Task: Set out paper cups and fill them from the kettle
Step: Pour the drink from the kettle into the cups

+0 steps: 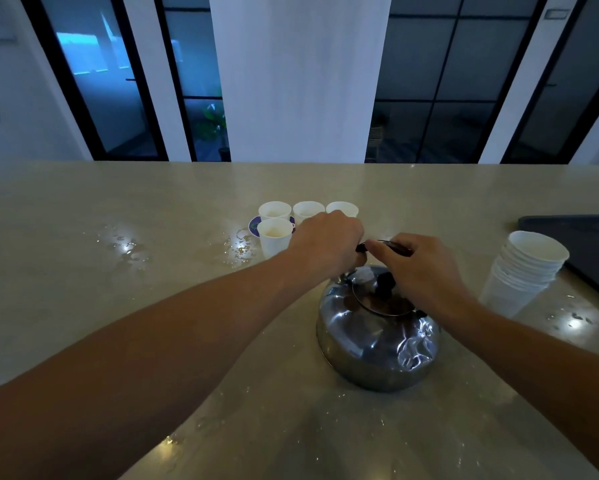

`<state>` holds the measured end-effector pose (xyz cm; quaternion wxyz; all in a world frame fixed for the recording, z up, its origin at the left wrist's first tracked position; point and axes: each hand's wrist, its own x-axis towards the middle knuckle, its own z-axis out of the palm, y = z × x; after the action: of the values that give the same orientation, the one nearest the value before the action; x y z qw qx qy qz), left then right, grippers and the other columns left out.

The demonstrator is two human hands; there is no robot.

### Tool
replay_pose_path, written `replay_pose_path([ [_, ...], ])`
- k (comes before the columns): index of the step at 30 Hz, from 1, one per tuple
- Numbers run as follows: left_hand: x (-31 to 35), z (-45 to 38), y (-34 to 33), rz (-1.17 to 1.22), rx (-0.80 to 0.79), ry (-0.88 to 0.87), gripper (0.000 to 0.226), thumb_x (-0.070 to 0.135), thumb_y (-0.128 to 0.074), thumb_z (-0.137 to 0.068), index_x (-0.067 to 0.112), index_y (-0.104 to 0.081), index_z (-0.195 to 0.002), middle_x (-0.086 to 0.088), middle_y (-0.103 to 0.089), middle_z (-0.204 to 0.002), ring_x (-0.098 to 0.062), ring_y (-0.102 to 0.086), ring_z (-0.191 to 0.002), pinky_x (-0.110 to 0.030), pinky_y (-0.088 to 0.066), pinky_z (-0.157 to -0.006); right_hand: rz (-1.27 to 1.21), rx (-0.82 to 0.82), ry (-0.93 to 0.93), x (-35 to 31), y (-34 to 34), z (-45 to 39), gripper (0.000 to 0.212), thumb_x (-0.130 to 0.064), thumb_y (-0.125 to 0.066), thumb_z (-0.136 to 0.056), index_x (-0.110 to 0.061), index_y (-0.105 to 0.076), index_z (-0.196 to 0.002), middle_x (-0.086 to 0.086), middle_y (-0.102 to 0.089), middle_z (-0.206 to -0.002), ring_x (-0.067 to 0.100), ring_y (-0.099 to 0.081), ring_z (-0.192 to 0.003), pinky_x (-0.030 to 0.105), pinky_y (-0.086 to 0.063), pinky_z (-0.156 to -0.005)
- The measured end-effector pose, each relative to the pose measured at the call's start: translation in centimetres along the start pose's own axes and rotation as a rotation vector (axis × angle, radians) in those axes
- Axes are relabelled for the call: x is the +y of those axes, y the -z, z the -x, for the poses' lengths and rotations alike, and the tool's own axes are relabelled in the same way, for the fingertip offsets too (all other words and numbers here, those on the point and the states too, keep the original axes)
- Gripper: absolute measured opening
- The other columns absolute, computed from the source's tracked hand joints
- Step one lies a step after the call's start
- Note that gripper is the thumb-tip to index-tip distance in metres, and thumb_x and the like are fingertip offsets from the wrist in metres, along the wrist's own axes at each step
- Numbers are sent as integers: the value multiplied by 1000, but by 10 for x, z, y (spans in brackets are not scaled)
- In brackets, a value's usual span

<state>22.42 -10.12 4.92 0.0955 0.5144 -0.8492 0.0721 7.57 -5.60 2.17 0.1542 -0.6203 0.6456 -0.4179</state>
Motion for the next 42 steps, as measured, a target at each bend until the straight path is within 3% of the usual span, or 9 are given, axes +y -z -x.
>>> replay_pose_path([
  [7,-18,-5,8,-21,17,-45,26,49,-60,-84,28,-72,-94,6,-51,-71,-20,-54,-72,-32,-37,-64,-18,-34,-16,-4,-3,-10,50,-49,-72,-84,-4,-62,-65,-1,-43,-49,6,-37,-38,16,-27,-39],
  [13,-45,-19,27,0,93,-55,28,53,-63,-81,29,-72,-91,7,-66,-82,-19,-60,-75,-30,-38,-64,32,-52,75,-32,1,-37,52,-52,-71,-83,-3,-63,-69,4,-48,-55,9,-40,-45,27,-32,-49],
  [19,-73,-36,44,-9,150,-62,29,59,-61,-82,32,-67,-85,7,-65,-85,-20,-59,-79,-31,-40,-67,88,-85,122,-62,1,-65,49,-53,-70,-85,-9,-63,-67,0,-47,-52,4,-39,-39,26,-34,-50],
  [22,-85,-42,45,25,169,-48,23,58,-62,-81,36,-60,-78,5,-65,-84,-23,-59,-80,-31,-39,-67,130,-96,125,-72,-2,-80,52,-55,-69,-85,-3,-66,-78,3,-45,-54,6,-35,-38,27,-32,-49],
  [26,-98,-51,45,64,182,-26,23,54,-63,-80,31,-64,-79,5,-65,-82,-23,-61,-81,-31,-41,-67,167,-130,132,-83,-5,-95,56,-55,-68,-85,1,-67,-87,5,-44,-58,10,-37,-42,24,-31,-44],
  [31,-113,-59,40,93,201,9,21,52,-64,-80,32,-61,-78,5,-64,-83,-23,-60,-80,-30,-38,-65,192,-137,155,-93,-15,-112,59,-56,-68,-85,3,-65,-82,4,-43,-56,13,-37,-49,29,-32,-52],
  [39,-131,-61,27,180,200,113,29,50,-65,-79,31,-50,-62,5,-61,-77,-23,-60,-79,-29,-37,-63,265,-207,205,-106,-31,-125,60,-52,-68,-87,7,-61,-82,7,-41,-57,15,-35,-45,19,-29,-35],
  [42,-133,-61,24,199,205,136,31,49,-65,-79,31,-48,-60,6,-61,-77,-22,-60,-79,-28,-37,-63,270,-222,213,-108,-37,-129,64,-53,-68,-87,10,-57,-81,8,-38,-58,17,-34,-48,26,-30,-43],
])
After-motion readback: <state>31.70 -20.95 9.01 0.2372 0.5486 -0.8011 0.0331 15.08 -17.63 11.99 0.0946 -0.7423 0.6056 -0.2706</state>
